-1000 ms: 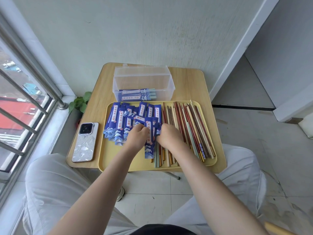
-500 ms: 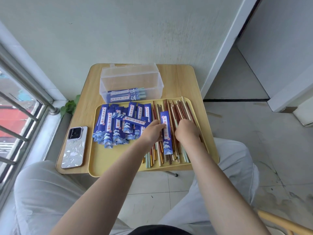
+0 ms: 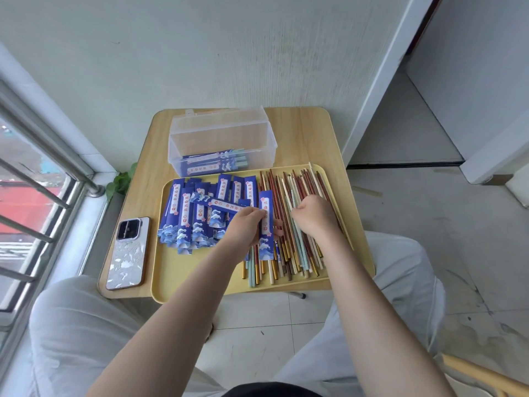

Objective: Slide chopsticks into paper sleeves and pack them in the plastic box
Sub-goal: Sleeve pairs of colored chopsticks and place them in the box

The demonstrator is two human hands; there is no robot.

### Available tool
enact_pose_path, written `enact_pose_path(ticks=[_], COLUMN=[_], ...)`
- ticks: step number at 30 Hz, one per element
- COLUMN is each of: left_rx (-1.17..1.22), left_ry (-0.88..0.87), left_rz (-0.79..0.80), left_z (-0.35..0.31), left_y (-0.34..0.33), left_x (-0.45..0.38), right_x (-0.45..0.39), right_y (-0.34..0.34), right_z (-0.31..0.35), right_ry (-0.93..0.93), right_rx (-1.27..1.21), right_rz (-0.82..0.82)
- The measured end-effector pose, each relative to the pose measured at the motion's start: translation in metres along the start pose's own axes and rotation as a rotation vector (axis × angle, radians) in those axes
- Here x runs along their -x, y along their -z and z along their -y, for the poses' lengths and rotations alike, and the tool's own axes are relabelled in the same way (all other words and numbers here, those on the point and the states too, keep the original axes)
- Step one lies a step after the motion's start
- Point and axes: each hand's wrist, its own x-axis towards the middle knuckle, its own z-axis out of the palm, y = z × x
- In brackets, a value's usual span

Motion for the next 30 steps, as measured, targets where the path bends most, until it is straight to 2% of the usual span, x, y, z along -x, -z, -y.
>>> enact_pose_path(ticks=[5, 7, 11, 14, 17, 21, 23, 26, 30], left_rx=[0.072, 0.104, -0.017, -0.134, -0.056, 0.285, 0.38, 0.322, 0.358], left_ry=[-0.051, -0.047, -0.078, -0.105, -0.094, -0.06, -0.058, -0.043, -0.079], left_rz=[0.01, 0.001, -0.06, -0.085, -0.113, -0.154, -0.269, -0.492, -0.587], left_z=[-0.007, -0.01, -0.011, -0.01, -0.011, -0.022, -0.028, -0.034, -0.037], left_y=[0.014, 0.018, 0.025, 0.032, 0.035, 0.037, 0.038, 0.039, 0.046], left_x=[0.01, 0.013, 0.016, 0.017, 0.02, 0.025, 0.026, 0.026, 0.023], right_x=[0.006, 0.006, 0.014, 0.02, 0.023, 0.027, 0.026, 0.027, 0.029], right_y=[0.016, 0.015, 0.011, 0.013, 0.012, 0.008, 0.004, -0.001, -0.004], right_z=[0.011, 0.015, 0.027, 0.037, 0.041, 0.043, 0.045, 0.049, 0.051], right_ry=[0.1, 0.107, 0.088, 0.078, 0.083, 0.166, 0.151, 0.091, 0.022], right_rx=[-0.438, -0.493, -0.678, -1.005, -1.327, -1.284, -1.254, -1.277, -1.299], right_rz=[0.084, 0.131, 0.219, 0.272, 0.348, 0.315, 0.264, 0.212, 0.142])
